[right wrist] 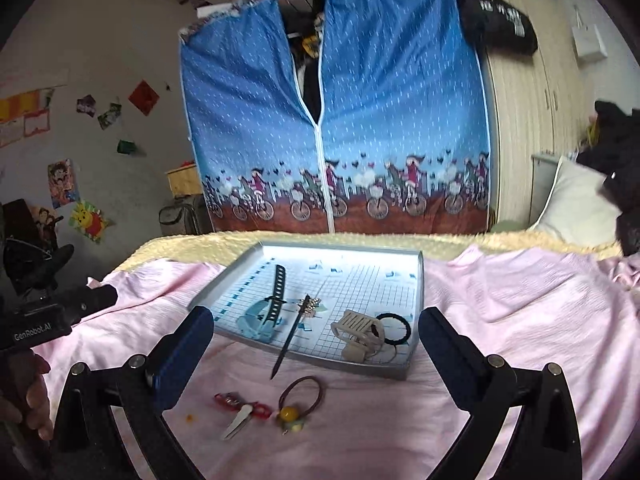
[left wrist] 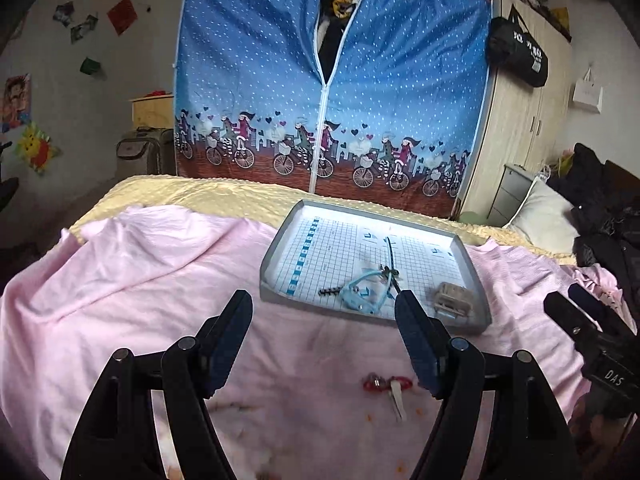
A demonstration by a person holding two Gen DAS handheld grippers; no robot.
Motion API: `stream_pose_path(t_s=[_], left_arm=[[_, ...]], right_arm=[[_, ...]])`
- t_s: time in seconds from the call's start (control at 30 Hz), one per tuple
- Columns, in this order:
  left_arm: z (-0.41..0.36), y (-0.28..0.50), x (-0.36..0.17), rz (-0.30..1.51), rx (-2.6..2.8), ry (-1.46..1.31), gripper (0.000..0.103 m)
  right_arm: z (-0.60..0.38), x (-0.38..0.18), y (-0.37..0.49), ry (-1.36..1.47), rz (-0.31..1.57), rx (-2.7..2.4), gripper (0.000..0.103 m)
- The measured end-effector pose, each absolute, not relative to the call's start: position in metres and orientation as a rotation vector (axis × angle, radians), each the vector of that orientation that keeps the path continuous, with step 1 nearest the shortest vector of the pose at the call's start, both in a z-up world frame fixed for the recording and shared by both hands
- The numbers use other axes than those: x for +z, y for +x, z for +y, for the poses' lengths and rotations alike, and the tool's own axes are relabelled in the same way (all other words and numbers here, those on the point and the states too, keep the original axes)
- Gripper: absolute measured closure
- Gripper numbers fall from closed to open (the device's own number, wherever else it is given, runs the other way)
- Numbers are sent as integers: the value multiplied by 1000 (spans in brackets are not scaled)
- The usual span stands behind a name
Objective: Organize jewelry
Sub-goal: 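Open and withdraw both tools from the tray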
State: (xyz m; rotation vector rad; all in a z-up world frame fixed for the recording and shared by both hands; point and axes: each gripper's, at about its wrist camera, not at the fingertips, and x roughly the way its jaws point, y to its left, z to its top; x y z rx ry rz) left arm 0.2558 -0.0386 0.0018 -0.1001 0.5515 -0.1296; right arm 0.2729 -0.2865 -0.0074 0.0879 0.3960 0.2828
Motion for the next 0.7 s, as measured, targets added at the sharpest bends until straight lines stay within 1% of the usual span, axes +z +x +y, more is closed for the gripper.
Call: stream_pose_path(t_s=[0.37,0.57,0.7], left_arm=[[-38,193,-14,611,-160,-63,35],[-33,172,-31,660,-178,-87,35],[-30,172,-40,702,-187,-88,35]], right_arm=[[-285,-25,196,107,474,246,0],[-290,-35,181,157,523,228,0],[-289,-49,188,159,597,209,0]])
